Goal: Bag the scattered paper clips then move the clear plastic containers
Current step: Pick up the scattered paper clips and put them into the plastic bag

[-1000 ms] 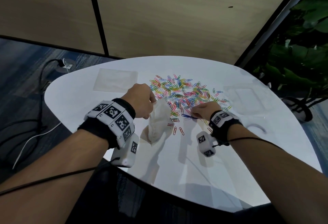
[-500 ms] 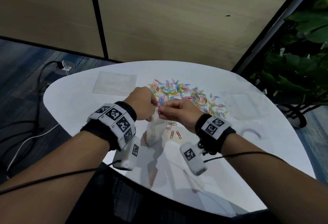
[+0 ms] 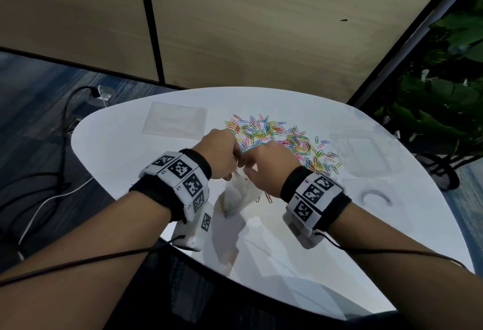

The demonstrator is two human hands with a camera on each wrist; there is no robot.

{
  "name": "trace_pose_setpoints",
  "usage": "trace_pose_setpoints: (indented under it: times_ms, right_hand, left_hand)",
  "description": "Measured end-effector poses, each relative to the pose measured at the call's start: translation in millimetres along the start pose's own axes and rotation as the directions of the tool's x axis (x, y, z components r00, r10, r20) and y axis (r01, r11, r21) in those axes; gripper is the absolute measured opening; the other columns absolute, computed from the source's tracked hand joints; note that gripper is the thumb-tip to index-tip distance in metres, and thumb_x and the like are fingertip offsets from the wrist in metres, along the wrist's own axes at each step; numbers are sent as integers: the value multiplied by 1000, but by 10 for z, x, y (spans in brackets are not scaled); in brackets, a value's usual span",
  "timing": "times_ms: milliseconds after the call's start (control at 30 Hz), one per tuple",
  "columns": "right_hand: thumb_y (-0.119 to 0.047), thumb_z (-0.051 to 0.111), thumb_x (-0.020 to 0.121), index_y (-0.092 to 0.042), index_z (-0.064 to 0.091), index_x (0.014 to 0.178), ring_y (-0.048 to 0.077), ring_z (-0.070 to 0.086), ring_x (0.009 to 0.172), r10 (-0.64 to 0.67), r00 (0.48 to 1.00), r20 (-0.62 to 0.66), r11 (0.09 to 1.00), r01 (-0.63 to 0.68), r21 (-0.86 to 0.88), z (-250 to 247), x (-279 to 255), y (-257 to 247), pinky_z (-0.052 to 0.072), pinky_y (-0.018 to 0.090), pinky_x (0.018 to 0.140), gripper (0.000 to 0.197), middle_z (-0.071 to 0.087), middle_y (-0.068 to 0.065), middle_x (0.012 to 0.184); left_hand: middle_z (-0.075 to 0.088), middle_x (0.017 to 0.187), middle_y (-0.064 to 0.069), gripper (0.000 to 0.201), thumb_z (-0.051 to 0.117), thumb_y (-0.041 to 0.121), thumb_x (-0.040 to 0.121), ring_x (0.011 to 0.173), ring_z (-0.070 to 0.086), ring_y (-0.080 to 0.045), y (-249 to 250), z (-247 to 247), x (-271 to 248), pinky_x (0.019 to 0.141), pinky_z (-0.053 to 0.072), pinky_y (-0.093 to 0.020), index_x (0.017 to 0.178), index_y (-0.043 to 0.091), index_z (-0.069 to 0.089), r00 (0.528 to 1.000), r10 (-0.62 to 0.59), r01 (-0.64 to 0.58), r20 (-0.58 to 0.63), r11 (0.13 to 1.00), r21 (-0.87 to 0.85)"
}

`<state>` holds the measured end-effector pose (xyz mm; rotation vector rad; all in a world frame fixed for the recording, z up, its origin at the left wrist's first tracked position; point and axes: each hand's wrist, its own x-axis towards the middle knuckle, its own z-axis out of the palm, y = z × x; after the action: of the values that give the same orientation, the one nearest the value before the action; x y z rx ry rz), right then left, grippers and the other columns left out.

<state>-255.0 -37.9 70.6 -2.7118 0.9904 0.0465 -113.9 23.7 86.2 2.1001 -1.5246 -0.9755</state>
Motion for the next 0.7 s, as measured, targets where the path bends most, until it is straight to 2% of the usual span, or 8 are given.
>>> trace_pose_setpoints:
  times_ms: [100, 200, 267, 333, 400, 500, 600, 700]
  right_hand:
    - [-18, 62, 86, -25, 76, 94, 3, 63, 68, 18, 995, -102, 967, 9, 256, -120, -74, 99, 45, 8, 69, 17, 70, -14, 80]
    - [-14, 65, 83, -22, 75, 89, 2, 58, 61, 231, 957, -173, 922, -159, 353, -150, -106, 375, 44, 13, 64, 14, 70, -6, 75]
    - [-21, 73, 83, -18, 67, 103, 3, 61, 56, 389, 920, 50, 874, -385, 296, 4, -140, 565, 48, 19, 61, 21, 70, 0, 84]
    - [-25, 82, 76, -16, 53, 122, 7, 67, 54, 504, 782, 366, 702, -618, 354, 296, -212, 646, 53, 22, 53, 55, 68, 9, 102]
    - [-23, 88, 68, -14, 44, 130, 13, 68, 60, 547, 680, 488, 535, -733, 421, 550, -259, 626, 53, 25, 49, 76, 64, 11, 103]
    - [-26, 89, 63, -17, 47, 124, 18, 60, 82, 602, 714, 357, 594, -700, 396, 766, -152, 542, 43, 20, 53, 75, 63, 5, 104]
    - [-18, 88, 68, -15, 54, 118, 19, 57, 87, 617, 731, 292, 538, -663, 521, 822, 71, 497, 35, 14, 45, 60, 62, 5, 110]
    - [-23, 86, 70, -17, 56, 115, 18, 57, 87, 571, 798, 191, 666, -587, 460, 840, 278, 423, 42, 12, 53, 54, 61, 2, 110]
  left_hand:
    - [68, 75, -5, 27, 51, -3, 91, 57, 74, -18, 5, -46, 4, 71, 64, -31, 101, 6, 74, 999, -32, 32, -26, 999, 30]
    - [63, 65, 3, 26, 51, -2, 92, 48, 69, -10, -43, -167, -23, 65, 60, -25, 100, 8, 73, 998, -66, 67, -18, 997, 41]
    - [67, 65, 1, 26, 51, -2, 92, 51, 72, -12, -106, -251, -61, 68, 62, -26, 99, 9, 74, 996, -88, 89, -19, 996, 27]
    - [73, 70, -4, 28, 50, -1, 91, 58, 75, -15, -188, -307, -116, 73, 63, -28, 99, 9, 75, 994, -103, 103, -30, 995, 12]
    - [76, 76, -8, 30, 49, -1, 92, 64, 77, -19, -247, -337, -162, 75, 64, -30, 100, 9, 76, 993, -115, 115, -26, 993, -10]
    - [78, 81, -14, 29, 49, 0, 93, 69, 78, -22, -336, -402, -253, 79, 62, -29, 101, 11, 75, 989, -148, 146, -30, 988, -43]
    - [78, 81, -14, 30, 49, -2, 92, 68, 78, -22, -451, -472, -299, 78, 62, -28, 103, 11, 73, 981, -179, 175, -74, 983, -55]
    - [77, 79, -14, 29, 50, -2, 92, 65, 77, -20, -543, -537, -310, 77, 63, -30, 104, 10, 74, 973, -206, 199, -107, 978, -67]
